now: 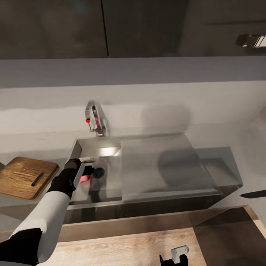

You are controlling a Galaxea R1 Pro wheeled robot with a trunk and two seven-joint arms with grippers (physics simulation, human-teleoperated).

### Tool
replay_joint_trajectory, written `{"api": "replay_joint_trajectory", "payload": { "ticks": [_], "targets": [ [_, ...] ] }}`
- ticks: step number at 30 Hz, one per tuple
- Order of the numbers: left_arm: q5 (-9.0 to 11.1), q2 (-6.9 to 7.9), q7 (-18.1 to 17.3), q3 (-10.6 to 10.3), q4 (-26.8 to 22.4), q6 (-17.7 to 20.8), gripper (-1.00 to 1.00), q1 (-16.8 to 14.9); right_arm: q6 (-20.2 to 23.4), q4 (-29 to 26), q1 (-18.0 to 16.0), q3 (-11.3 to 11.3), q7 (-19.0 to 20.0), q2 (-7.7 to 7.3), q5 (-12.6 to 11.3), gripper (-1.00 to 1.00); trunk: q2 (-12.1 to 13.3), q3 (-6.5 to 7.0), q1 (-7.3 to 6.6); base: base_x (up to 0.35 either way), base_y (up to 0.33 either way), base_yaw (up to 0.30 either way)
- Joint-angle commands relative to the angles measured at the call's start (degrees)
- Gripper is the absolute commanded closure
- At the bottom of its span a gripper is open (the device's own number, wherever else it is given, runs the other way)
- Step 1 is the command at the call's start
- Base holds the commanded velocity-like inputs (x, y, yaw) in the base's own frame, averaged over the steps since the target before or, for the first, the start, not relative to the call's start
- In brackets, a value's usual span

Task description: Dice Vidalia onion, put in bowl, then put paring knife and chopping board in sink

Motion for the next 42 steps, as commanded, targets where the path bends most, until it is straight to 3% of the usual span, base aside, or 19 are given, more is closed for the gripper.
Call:
{"api": "replay_joint_trajectory", "payload": {
  "ticks": [1,10,25,42],
  "targets": [
    [0.0,-0.05,0.1,0.2,0.2,0.2,-1.00,0.0,-0.1,0.0,0.0,0.1,-0.3,0.00,0.6,-1.00,-0.1,-0.10,0.03,0.003,-0.005,0.000],
    [0.0,-0.05,0.1,0.2,0.5,0.2,-1.00,0.0,-0.1,0.0,0.0,0.1,-0.3,0.00,0.6,-1.00,-0.1,-0.19,0.03,0.001,-0.001,0.000],
    [0.0,-0.05,0.1,0.2,0.5,0.2,-1.00,0.0,-0.1,0.0,0.0,0.1,-0.3,0.00,0.6,-1.00,-0.1,-1.42,0.03,0.000,0.000,0.000],
    [-0.1,-0.05,0.1,0.2,0.5,0.2,-1.00,0.0,0.0,0.1,0.0,0.1,-0.3,-0.08,0.6,-1.00,-0.1,-1.48,0.03,0.000,0.000,0.000]
  ]
}}
